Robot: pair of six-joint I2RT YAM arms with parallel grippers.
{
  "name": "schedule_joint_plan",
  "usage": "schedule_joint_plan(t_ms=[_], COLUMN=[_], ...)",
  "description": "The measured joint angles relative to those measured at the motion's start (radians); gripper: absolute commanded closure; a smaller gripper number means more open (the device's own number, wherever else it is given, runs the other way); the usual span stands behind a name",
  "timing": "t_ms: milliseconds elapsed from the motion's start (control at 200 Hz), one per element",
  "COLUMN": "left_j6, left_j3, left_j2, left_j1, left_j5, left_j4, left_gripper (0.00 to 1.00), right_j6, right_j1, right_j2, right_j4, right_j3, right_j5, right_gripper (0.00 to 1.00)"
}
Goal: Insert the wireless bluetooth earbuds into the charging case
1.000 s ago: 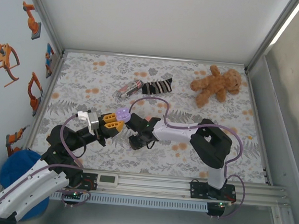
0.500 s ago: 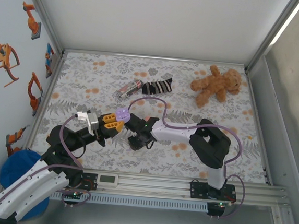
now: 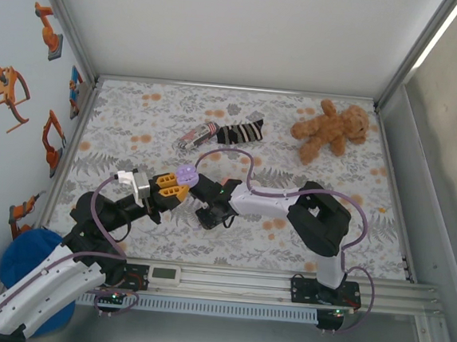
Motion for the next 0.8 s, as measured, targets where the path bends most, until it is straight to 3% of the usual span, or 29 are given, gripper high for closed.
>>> schedule_joint_plan(t_ms=[546, 796], left_j6=[0.003, 0.004], left_j3=[0.0, 0.0], left_j2=[0.002, 0.013], left_j1=[0.0, 0.0], left_j5=[-0.008, -0.014], left_j4=[0.0, 0.0], left_gripper=[1.0, 1.0], right_j6=[-0.003, -0.003], right_j1=[0.001, 0.002], right_j2=[-0.006, -0.077], right_j4=[0.003, 0.012], right_j3=[0.0, -0.031], right_j5=[0.01, 0.061], right_gripper=[0.78, 0.79])
